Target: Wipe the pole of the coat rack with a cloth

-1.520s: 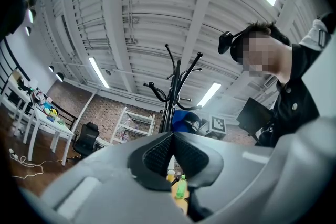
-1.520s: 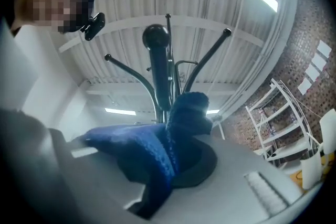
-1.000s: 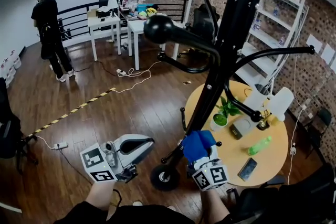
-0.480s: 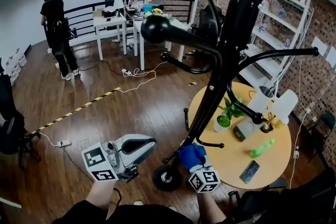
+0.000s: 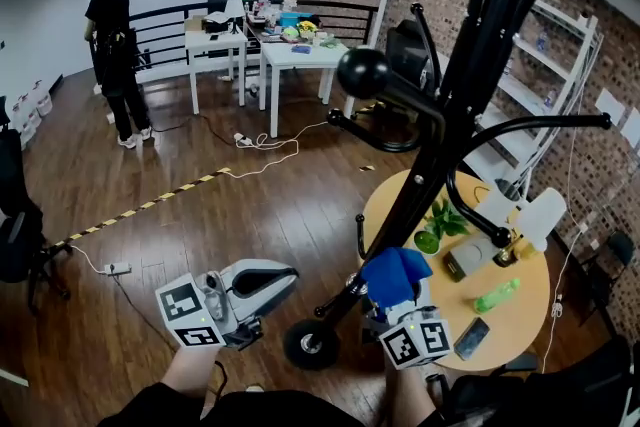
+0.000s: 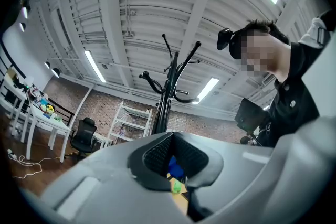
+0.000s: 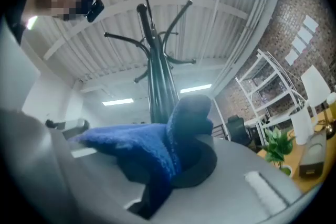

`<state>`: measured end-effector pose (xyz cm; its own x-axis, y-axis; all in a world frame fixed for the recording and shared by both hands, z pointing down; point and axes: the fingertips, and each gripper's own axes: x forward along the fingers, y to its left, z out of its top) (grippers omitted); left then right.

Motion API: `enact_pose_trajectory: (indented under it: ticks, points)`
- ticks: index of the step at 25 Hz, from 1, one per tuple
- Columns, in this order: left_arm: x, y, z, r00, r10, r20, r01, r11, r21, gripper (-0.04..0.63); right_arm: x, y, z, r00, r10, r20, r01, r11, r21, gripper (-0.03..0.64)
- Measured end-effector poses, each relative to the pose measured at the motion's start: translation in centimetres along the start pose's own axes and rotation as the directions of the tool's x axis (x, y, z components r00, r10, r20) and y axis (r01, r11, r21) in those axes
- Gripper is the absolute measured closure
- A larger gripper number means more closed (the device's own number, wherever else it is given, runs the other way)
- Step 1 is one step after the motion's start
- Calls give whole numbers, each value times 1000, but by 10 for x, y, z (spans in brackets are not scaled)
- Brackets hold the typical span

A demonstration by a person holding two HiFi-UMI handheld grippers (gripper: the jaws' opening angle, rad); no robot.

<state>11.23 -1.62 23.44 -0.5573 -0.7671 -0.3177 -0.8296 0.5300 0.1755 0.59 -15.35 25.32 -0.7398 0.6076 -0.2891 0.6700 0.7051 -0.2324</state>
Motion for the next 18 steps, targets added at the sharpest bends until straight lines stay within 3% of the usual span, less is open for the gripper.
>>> enact_pose_trajectory:
  ticks: [6,9,14,18]
  points:
    - [-11,1,8,999,1,39,-1,1000,7,592,36,32,111,992,57,110,-48,996,-79,592]
    - [-11,3,13,999,-5,49,5,1000,7,592,48,43,147,986,71,150,-53,992,-118,592]
    - [-10,11,18,998,-20,58,20,1000,3,592,49,51,165,982,78,170,-52,987,-151,592]
    - [-6,11,17,998,-36,54,36,999,-2,592,45,49,149,985,67,158,-35,980,-195,592]
